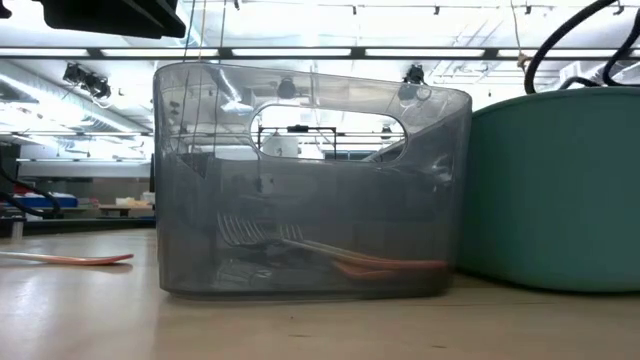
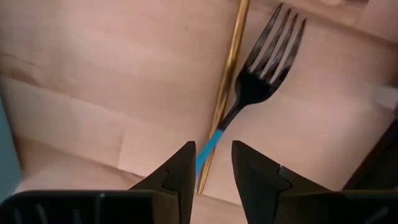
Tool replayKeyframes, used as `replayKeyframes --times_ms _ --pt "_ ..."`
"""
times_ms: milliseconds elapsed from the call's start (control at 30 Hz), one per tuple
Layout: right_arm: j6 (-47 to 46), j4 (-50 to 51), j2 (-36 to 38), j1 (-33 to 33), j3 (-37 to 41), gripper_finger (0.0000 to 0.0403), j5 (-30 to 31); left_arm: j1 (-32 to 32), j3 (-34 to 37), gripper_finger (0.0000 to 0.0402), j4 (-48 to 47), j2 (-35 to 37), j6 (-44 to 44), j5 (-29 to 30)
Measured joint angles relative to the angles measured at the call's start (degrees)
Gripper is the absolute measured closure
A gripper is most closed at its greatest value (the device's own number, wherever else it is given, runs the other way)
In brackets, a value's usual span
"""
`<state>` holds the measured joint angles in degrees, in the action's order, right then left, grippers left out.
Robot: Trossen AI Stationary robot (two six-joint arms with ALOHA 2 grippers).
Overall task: Sort silverware by color (type)
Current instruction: Put the blue fork into the white bin
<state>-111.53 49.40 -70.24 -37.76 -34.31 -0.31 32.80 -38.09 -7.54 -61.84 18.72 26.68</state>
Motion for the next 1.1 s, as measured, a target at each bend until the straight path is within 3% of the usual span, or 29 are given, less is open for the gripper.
replayKeyframes --times_ms 600,933,1100 --pt "0.97 -4.78 -10.86 -0.39 -0.36 0.0292 -1.43 0.00 0.00 0.0283 -0.36 0.00 -0.02 0.00" --pt "1.65 -5.26 -9.62 -0.39 -0.19 0.0356 -0.99 0.00 0.00 0.0283 -0.45 0.00 -0.02 0.00" --pt "1.78 -5.21 -9.33 -0.39 -0.19 0.0364 -1.01 0.00 0.00 0.0283 -0.46 0.00 -0.02 0.00"
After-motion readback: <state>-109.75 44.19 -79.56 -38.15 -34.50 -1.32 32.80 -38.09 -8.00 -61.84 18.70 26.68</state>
